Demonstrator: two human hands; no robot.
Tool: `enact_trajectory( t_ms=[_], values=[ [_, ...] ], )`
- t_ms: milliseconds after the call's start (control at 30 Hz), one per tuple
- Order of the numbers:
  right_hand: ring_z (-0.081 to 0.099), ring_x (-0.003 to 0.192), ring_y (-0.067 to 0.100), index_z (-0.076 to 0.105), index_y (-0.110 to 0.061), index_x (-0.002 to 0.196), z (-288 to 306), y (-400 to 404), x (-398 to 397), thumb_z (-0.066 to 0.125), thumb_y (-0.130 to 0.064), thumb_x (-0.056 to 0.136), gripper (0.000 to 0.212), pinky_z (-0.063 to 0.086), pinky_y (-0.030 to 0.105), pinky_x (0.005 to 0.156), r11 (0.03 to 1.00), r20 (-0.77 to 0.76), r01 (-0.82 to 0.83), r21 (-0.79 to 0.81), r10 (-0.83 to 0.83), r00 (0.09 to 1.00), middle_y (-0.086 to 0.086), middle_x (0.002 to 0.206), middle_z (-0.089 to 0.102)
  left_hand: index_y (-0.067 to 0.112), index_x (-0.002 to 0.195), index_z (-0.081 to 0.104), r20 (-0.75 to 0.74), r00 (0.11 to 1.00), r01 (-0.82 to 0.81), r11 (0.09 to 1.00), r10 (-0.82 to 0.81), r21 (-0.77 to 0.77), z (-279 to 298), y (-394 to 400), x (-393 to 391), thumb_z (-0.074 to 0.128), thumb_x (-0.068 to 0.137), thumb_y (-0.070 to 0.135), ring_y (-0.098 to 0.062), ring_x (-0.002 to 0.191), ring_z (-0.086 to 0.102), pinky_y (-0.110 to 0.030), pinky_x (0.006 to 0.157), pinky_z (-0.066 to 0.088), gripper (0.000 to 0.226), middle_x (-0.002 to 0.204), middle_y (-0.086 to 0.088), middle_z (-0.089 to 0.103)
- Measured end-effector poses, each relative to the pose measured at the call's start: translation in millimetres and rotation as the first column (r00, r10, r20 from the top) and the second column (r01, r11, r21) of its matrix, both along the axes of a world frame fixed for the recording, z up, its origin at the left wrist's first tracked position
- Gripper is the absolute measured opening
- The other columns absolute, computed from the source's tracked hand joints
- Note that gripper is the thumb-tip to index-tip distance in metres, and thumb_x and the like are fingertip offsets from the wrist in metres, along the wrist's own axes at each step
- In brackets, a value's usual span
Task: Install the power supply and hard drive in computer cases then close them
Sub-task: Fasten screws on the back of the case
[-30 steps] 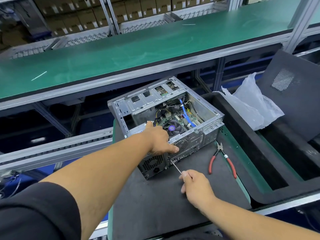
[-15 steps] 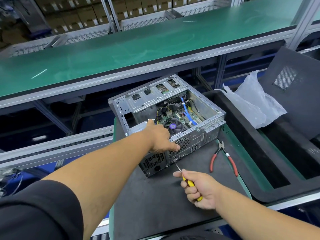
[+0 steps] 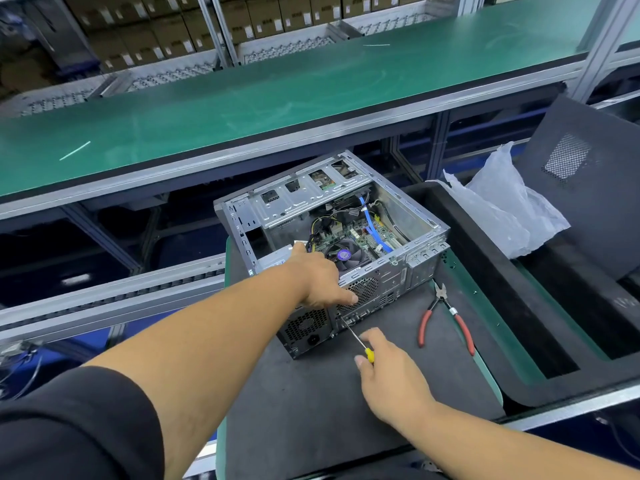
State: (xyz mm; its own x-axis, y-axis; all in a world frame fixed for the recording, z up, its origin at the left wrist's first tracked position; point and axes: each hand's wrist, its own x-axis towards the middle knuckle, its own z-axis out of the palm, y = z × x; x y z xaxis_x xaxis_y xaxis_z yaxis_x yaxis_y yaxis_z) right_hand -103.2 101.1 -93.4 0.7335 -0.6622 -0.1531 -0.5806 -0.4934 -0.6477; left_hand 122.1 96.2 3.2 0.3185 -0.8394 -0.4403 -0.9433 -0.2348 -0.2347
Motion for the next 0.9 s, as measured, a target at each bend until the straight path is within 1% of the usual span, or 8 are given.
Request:
enact_trajectory(
  t_ms=[100, 233, 400, 500, 633, 767, 833, 900],
  values=[
    [0.047, 0.057, 0.019, 0.063, -0.025, 0.107, -2.1, -8.0, 2.5, 0.056, -0.024, 0.103, 0.008, 0.043, 0.034, 0.053, 0.834, 0.098, 0.078, 0.547, -0.156, 0.983, -0.003, 0.072, 0.059, 0.02, 0.066, 0.058, -0.024, 1.0, -0.012, 1.0, 0.012, -0.013, -0.9, -1.2, 1.7, 0.027, 0.087, 0.086, -0.009, 0.068, 0.041, -0.054, 0.094, 0.023, 0.075, 0.071, 0.003, 0.057],
    [0.028, 0.042, 0.01, 0.071, -0.009, 0.121, -3.5, -13.1, 1.4, 0.052, -0.02, 0.107, 0.026, 0.025, 0.019, 0.037, -0.034, -0.064, 0.054, 0.998, -0.445, 0.893, 0.007, 0.067, 0.057, 0.02, 0.068, 0.057, -0.056, 0.998, -0.014, 1.0, 0.014, 0.0, -1.5, -2.3, 2.5, 0.028, 0.088, 0.085, -0.008, 0.068, 0.043, -0.055, 0.098, 0.024, 0.074, 0.071, 0.004, 0.056],
    [0.062, 0.074, 0.013, 0.06, -0.041, 0.116, -4.7, -6.4, -1.7, 0.038, -0.039, 0.109, 0.023, 0.045, 0.03, 0.066, 0.975, -0.054, 0.038, 0.221, -0.027, 0.998, -0.006, 0.084, 0.072, 0.019, 0.071, 0.06, -0.082, 0.996, -0.032, 0.999, 0.034, 0.021, -0.2, -4.1, 2.8, 0.028, 0.088, 0.086, -0.008, 0.071, 0.046, -0.057, 0.104, 0.021, 0.076, 0.074, 0.003, 0.059],
    [0.056, 0.062, 0.014, 0.065, -0.033, 0.114, -3.5, -7.5, 3.6, 0.038, -0.037, 0.108, 0.028, 0.042, 0.027, 0.057, 0.901, 0.021, 0.106, 0.421, -0.127, 0.992, -0.008, 0.072, 0.064, 0.018, 0.071, 0.061, -0.085, 0.996, -0.036, 0.999, 0.038, 0.024, 0.5, -3.4, 2.7, 0.028, 0.088, 0.086, -0.009, 0.071, 0.047, -0.057, 0.104, 0.021, 0.077, 0.075, 0.002, 0.06],
    [0.024, 0.043, 0.01, 0.07, -0.014, 0.111, 7.4, -13.4, 7.1, 0.046, -0.041, 0.107, 0.037, 0.019, 0.018, 0.038, -0.023, -0.187, 0.193, 0.981, -0.387, 0.903, 0.003, 0.061, 0.049, 0.018, 0.072, 0.06, -0.084, 0.996, -0.035, 0.999, 0.038, 0.04, 0.4, -4.2, 2.5, 0.028, 0.088, 0.086, -0.01, 0.071, 0.046, -0.058, 0.105, 0.021, 0.077, 0.076, 0.002, 0.059],
    [0.044, 0.045, 0.009, 0.057, -0.02, 0.082, -3.3, -9.3, 0.4, 0.065, -0.039, 0.095, 0.025, 0.037, 0.027, 0.047, 0.842, 0.006, 0.207, 0.498, -0.242, 0.97, -0.008, 0.055, 0.058, 0.018, 0.072, 0.059, -0.087, 0.995, -0.036, 0.999, 0.039, 0.039, 0.8, -4.6, 2.4, 0.028, 0.088, 0.086, -0.011, 0.071, 0.047, -0.058, 0.107, 0.02, 0.077, 0.075, 0.002, 0.059],
    [0.047, 0.049, 0.006, 0.057, -0.023, 0.079, -6.6, -10.6, 2.5, 0.062, -0.038, 0.097, 0.024, 0.04, 0.026, 0.052, 0.953, 0.06, 0.16, 0.257, -0.181, 0.982, -0.01, 0.056, 0.06, 0.018, 0.072, 0.058, -0.087, 0.995, -0.035, 0.999, 0.038, 0.036, 1.1, -4.1, 1.8, 0.028, 0.089, 0.086, -0.011, 0.072, 0.048, -0.058, 0.106, 0.021, 0.076, 0.076, 0.002, 0.059],
    [0.042, 0.044, 0.01, 0.062, -0.021, 0.084, -4.5, -10.0, 6.0, 0.057, -0.034, 0.101, 0.022, 0.036, 0.026, 0.047, 0.765, 0.073, 0.189, 0.616, -0.294, 0.953, -0.005, 0.057, 0.061, 0.017, 0.072, 0.058, -0.083, 0.996, -0.033, 0.999, 0.036, 0.035, 2.6, -3.6, 1.0, 0.028, 0.089, 0.085, -0.012, 0.072, 0.049, -0.057, 0.105, 0.022, 0.076, 0.076, 0.002, 0.059]
  ],
)
